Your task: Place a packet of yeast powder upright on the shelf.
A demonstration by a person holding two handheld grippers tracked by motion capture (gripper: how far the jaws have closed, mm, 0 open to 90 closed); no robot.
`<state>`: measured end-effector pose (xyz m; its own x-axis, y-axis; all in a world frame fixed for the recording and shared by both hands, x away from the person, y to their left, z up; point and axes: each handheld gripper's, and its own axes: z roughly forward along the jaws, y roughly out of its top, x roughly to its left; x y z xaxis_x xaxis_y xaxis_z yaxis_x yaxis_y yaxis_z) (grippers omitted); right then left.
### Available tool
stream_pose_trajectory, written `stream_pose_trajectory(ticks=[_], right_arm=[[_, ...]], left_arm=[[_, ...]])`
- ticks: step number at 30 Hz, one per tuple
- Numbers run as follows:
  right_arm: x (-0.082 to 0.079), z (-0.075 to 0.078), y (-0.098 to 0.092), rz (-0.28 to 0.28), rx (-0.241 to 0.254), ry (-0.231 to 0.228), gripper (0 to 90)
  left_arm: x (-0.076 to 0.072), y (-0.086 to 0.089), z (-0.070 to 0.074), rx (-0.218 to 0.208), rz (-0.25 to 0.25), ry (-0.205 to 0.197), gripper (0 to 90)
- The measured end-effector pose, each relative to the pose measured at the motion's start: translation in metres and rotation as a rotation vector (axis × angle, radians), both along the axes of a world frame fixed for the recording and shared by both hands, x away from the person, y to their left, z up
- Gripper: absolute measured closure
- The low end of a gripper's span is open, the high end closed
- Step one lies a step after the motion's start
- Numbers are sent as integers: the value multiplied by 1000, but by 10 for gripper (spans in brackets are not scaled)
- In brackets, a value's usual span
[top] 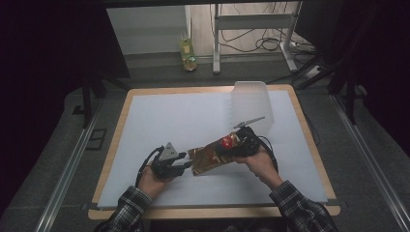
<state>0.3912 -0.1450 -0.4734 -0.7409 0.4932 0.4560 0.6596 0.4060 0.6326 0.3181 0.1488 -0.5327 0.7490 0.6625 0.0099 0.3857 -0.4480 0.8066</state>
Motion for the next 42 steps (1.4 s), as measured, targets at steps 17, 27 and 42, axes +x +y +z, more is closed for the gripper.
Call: stream_pose_trajectory(ticks=[17, 27, 42], right_arm=[[5, 27, -11, 20, -60, -120, 688], [9, 42, -14, 34, -108, -189, 686], [17, 74, -22, 78, -150, -319, 689]], left_arm=[[0, 1, -1, 28, 24, -33, 251], [1, 3, -1, 25, 40, -28, 85], [3, 5, -4, 78, 61, -74, 4]])
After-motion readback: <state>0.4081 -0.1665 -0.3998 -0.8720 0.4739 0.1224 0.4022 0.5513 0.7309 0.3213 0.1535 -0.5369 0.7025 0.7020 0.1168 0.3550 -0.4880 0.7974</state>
